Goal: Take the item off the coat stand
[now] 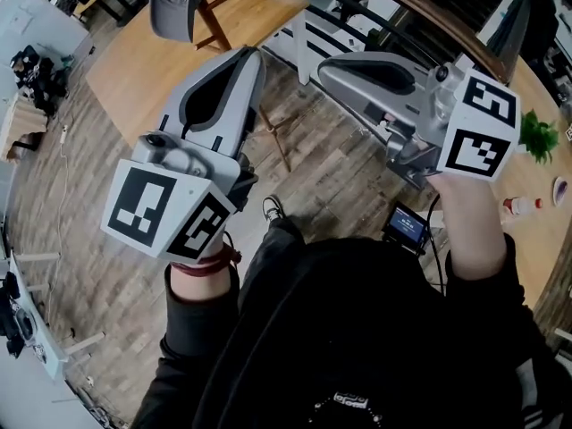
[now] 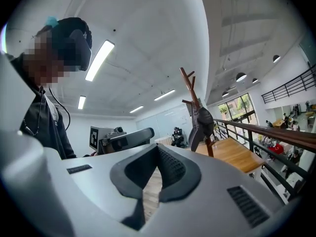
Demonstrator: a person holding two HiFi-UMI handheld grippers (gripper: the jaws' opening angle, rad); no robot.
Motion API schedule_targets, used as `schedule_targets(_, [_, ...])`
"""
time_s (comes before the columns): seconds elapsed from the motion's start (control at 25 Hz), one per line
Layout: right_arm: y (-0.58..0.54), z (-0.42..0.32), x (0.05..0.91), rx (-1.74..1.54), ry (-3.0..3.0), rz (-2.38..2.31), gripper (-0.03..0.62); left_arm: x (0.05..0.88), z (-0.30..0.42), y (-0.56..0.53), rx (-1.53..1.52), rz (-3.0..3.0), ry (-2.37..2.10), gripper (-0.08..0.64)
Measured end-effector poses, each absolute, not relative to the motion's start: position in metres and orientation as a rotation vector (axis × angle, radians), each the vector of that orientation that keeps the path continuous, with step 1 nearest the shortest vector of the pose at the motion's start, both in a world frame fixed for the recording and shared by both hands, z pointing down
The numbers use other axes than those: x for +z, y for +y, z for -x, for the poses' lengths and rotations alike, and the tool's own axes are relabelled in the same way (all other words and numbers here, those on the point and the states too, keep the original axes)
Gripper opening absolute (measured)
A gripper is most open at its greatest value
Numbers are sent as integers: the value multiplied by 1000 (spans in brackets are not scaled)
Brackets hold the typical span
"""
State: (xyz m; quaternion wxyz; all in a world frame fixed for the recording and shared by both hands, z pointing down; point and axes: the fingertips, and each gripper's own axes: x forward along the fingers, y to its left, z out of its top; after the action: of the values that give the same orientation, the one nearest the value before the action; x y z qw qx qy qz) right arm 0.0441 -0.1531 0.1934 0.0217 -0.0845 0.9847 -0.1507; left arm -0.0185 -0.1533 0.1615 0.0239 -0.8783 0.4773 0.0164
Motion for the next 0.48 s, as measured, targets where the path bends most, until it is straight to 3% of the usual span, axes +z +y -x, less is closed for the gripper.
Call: schedule_targets(0.48, [-224,9,186,-447,3056,379,15,158,66,-230,73,2800,1332,6])
